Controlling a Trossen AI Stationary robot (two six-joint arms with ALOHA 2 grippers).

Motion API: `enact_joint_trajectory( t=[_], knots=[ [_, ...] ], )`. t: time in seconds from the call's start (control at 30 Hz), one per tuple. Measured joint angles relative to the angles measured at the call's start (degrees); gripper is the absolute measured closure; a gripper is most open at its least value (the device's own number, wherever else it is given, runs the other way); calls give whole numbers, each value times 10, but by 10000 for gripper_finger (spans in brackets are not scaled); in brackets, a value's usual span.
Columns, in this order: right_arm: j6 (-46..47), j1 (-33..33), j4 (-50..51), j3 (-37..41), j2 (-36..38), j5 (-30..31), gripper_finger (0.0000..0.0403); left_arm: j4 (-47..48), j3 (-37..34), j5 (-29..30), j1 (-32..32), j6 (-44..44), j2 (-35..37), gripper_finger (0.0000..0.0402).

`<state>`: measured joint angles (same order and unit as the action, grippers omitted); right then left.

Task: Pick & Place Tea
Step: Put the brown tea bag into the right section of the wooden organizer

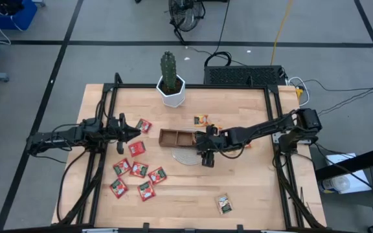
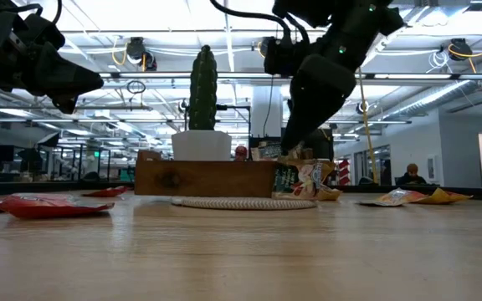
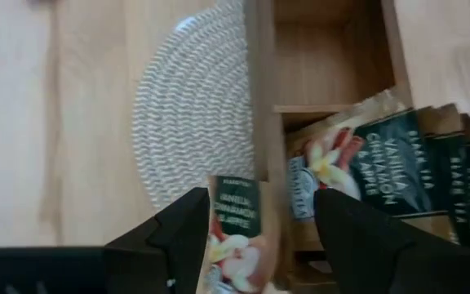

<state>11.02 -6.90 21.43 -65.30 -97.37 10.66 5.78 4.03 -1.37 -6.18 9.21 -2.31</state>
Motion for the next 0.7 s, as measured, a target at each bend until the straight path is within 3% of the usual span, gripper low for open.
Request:
enact_joint_trajectory(
  t=[0.4,0.7],
  knots=[
    [-4,12,-2,0,-29,-32,196,0,0,0,0,0,0,344],
    [-16,12,-2,0,-26,-33,234,0,0,0,0,0,0,344]
  ],
)
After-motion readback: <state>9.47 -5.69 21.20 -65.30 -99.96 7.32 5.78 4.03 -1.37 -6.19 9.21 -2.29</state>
